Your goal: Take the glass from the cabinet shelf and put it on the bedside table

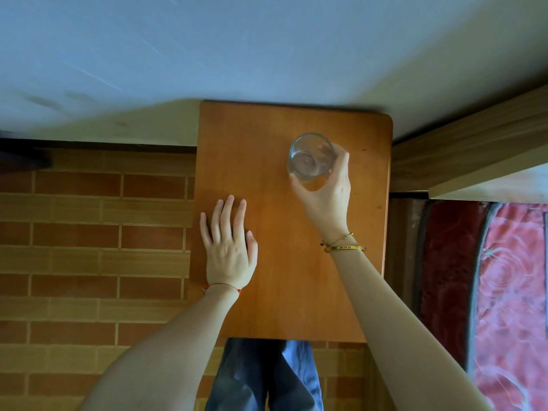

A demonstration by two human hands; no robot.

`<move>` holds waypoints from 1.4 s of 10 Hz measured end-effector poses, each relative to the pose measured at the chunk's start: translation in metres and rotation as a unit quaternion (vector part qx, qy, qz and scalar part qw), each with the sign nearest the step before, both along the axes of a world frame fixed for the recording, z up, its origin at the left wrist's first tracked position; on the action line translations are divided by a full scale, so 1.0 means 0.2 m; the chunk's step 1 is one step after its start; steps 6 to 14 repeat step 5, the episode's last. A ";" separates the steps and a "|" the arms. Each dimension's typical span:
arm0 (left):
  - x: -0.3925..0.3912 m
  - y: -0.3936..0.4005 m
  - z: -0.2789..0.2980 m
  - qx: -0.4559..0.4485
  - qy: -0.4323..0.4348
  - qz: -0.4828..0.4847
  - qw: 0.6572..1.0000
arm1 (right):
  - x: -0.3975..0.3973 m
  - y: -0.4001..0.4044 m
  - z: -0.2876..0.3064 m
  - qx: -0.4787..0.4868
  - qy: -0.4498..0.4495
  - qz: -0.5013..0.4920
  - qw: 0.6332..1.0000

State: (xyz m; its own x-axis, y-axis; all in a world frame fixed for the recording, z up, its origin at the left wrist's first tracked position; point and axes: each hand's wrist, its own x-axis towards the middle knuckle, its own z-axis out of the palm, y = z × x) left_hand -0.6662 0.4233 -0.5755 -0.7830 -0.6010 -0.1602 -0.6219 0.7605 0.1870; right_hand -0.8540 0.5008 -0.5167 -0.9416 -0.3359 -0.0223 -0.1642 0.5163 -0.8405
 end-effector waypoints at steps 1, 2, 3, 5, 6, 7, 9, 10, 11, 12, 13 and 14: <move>0.00 0.00 0.00 -0.008 0.001 -0.002 1.000 | 0.01 0.02 -0.02 -0.005 -0.005 0.007 1.000; 0.00 0.00 0.00 -0.013 0.001 -0.005 1.000 | 0.01 0.03 -0.04 -0.004 -0.013 0.015 1.000; -0.01 0.00 0.00 -0.007 0.000 -0.002 1.000 | 0.00 0.05 -0.05 0.014 -0.030 0.025 0.999; -0.02 0.00 0.04 -0.003 0.000 -0.006 1.000 | 0.05 0.14 -0.01 0.099 -0.036 0.049 0.993; -0.02 0.00 0.04 -0.003 0.000 -0.006 1.000 | 0.05 0.14 -0.01 0.099 -0.036 0.049 0.993; -0.02 0.00 0.04 -0.003 0.000 -0.006 1.000 | 0.05 0.14 -0.01 0.099 -0.036 0.049 0.993; -0.02 0.00 0.04 -0.003 0.000 -0.006 1.000 | 0.05 0.14 -0.01 0.099 -0.036 0.049 0.993; -0.02 0.00 0.04 -0.003 0.000 -0.006 1.000 | 0.05 0.14 -0.01 0.099 -0.036 0.049 0.993; -0.02 0.00 0.04 -0.003 0.000 -0.006 1.000 | 0.05 0.14 -0.01 0.099 -0.036 0.049 0.993; -0.02 0.00 0.04 -0.003 0.000 -0.006 1.000 | 0.05 0.14 -0.01 0.099 -0.036 0.049 0.993; -0.02 0.00 0.04 -0.003 0.000 -0.006 1.000 | 0.05 0.14 -0.01 0.099 -0.036 0.049 0.993; -0.02 0.00 0.04 -0.003 0.000 -0.006 1.000 | 0.05 0.14 -0.01 0.099 -0.036 0.049 0.993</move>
